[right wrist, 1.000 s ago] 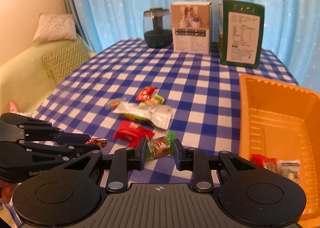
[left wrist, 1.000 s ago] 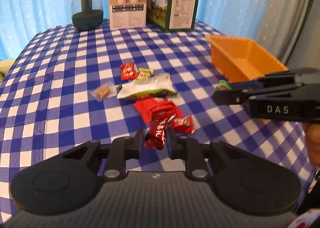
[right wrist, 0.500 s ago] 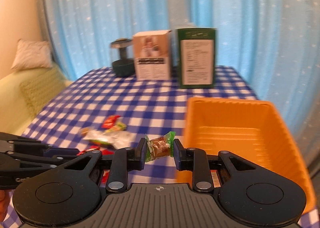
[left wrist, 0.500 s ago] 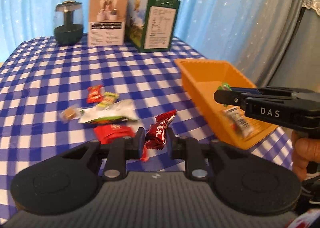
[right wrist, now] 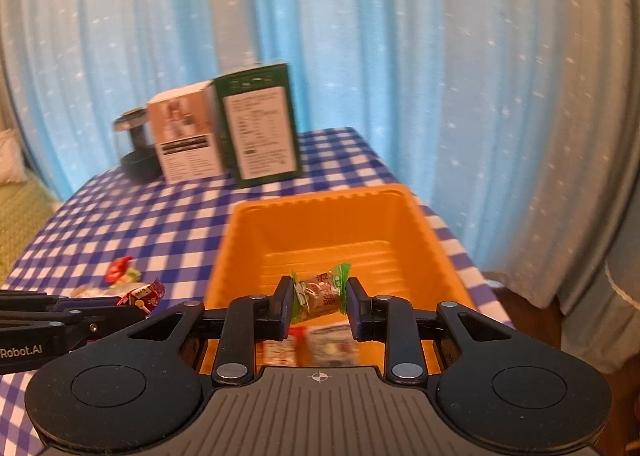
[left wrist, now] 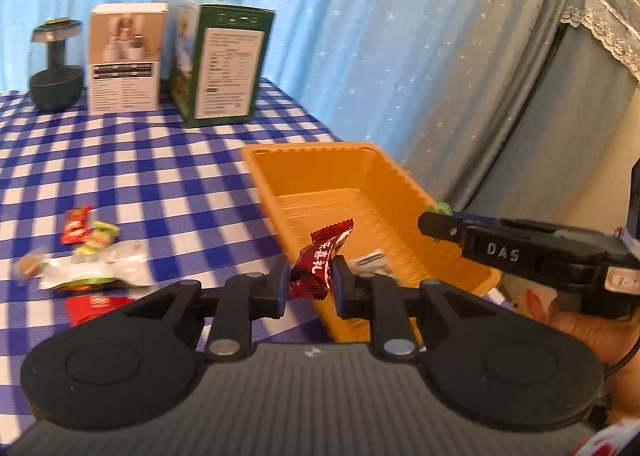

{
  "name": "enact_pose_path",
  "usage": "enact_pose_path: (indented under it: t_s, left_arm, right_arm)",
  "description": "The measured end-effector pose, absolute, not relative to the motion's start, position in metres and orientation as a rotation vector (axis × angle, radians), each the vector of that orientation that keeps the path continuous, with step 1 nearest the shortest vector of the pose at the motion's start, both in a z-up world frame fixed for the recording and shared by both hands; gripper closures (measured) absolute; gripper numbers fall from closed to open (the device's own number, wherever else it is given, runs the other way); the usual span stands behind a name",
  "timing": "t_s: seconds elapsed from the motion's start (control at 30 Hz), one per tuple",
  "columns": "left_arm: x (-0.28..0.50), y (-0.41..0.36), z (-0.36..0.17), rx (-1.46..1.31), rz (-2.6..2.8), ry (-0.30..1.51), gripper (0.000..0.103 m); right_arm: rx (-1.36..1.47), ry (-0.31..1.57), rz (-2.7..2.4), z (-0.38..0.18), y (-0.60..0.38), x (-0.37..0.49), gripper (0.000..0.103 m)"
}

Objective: Organize snacks
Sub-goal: 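Carry the green candy in the right tool while the left carries the red candy over the tray, then open the right tool to drop the green candy while the left drops the red candy into the tray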

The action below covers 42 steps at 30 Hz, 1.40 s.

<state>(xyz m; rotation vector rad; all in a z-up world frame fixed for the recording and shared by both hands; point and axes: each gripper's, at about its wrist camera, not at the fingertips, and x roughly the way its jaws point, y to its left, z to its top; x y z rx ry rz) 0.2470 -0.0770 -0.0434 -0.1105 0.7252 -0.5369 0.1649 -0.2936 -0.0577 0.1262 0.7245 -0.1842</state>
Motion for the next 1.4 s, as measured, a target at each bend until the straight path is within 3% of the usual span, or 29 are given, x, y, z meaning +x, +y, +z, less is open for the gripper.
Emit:
enact_pose_path:
  t_s: [0.4,0.5,1.17,1.23,1.27,1.3,1.4]
  left_arm:
    - [0.256,-0.123,-0.057,-0.102,-0.600,0.752,0.083]
    - [0.256,-0.125,-0.061,-0.112,-0.599,0.752,0.074]
    - [0.254,-0.104,-0.055,-0.111,-0.534,0.722,0.074]
    - [0.254,-0.104,-0.055,-0.111,-0.529,0.723,0.074]
    - [0.254,-0.103,-0.055,-0.111,-0.526,0.724,0.074]
    - [0.254,-0.102,-0.055,-0.111,-0.524,0.724,0.074]
    - [0.254,-0.099,-0.055,-0.118,-0.516,0.726,0.073]
  right_arm:
    - [0.189,0.761,-0.273,-0.064,-0.323,0.161,0.075]
    - [0.191,0.766,-0.274,-0.065,-0.323,0.162,0.075]
    - [0.228,0.795,-0.236,-0.070,-0.319,0.167,0.074]
    - [0.241,0.809,-0.236,-0.072,-0.320,0.169,0.061]
    - [0.241,0.807,-0.245,-0.072,-0.320,0.168,0.046]
    - [0.244,0.800,-0.252,-0.072,-0.320,0.168,0.041]
    - [0.247,0.791,-0.257,-0.070,-0.321,0.167,0.041]
